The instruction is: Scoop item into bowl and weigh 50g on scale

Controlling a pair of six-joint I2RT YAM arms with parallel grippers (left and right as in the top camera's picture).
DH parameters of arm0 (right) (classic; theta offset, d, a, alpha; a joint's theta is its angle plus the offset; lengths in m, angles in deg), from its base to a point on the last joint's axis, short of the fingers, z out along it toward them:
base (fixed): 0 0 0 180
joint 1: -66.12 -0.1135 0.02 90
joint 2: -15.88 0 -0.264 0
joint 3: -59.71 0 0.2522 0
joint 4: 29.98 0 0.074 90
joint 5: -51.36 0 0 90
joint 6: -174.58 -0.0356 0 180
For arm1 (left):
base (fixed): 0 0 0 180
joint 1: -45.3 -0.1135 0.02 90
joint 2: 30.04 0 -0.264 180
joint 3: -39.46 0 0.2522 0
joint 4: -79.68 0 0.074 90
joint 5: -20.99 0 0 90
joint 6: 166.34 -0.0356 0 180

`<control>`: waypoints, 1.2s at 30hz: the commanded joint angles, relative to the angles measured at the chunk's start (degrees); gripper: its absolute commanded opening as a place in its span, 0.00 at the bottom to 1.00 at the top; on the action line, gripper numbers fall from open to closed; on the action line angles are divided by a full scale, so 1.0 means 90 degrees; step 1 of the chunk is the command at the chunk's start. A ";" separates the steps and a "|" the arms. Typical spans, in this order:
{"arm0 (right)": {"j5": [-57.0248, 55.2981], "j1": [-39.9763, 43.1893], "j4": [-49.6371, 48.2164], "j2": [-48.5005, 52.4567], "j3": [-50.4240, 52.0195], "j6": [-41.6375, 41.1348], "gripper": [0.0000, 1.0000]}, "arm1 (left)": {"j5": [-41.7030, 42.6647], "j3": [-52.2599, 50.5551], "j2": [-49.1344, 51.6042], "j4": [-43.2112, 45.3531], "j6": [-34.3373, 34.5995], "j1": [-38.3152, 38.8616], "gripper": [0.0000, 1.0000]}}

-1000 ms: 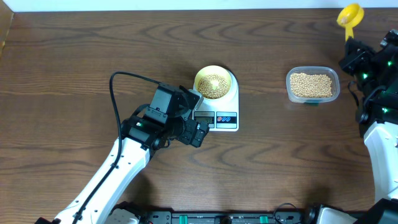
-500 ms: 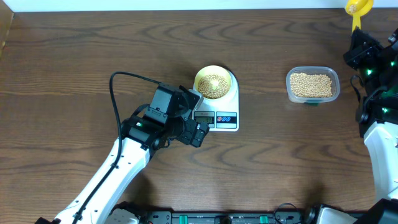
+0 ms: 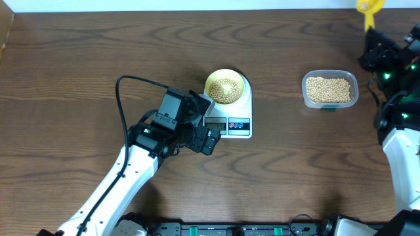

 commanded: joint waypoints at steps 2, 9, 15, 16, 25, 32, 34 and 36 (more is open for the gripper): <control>0.0935 -0.0610 -0.0032 -0.0051 -0.0041 0.0134 0.01 | 0.0053 0.0095 0.0041 -0.0017 -0.0061 0.0007 0.98; 0.0954 -0.1775 0.0265 0.0019 -0.0041 0.0243 0.01 | 0.0053 0.0095 0.0041 -0.0017 -0.0061 0.0007 0.98; 0.0930 -0.2463 0.0886 0.0019 -0.0041 0.0627 0.01 | 0.0053 0.0095 0.0041 -0.0017 -0.0061 0.0007 0.98; 0.0930 -0.2654 0.1010 0.0019 -0.0041 0.1098 0.01 | 0.0053 0.0095 0.0041 -0.0017 -0.0058 0.0007 0.98; 0.0112 -0.3456 0.1800 0.0019 -0.0041 0.2443 0.01 | 0.0053 0.0095 0.0041 -0.0019 -0.0061 0.0007 0.98; -0.0335 -0.3762 0.1882 0.0075 -0.0041 0.3281 0.01 | 0.0053 0.0095 0.0041 -0.0017 -0.0058 0.0007 0.98; -0.0338 -0.3832 0.1974 0.0107 -0.0041 0.3592 0.01 | 0.0053 0.0095 0.0041 -0.0017 -0.0061 0.0007 0.98; -0.0335 -0.3910 0.2013 0.0158 -0.0041 0.3660 0.01 | 0.0053 0.0095 0.0041 -0.0017 -0.0061 0.0007 0.98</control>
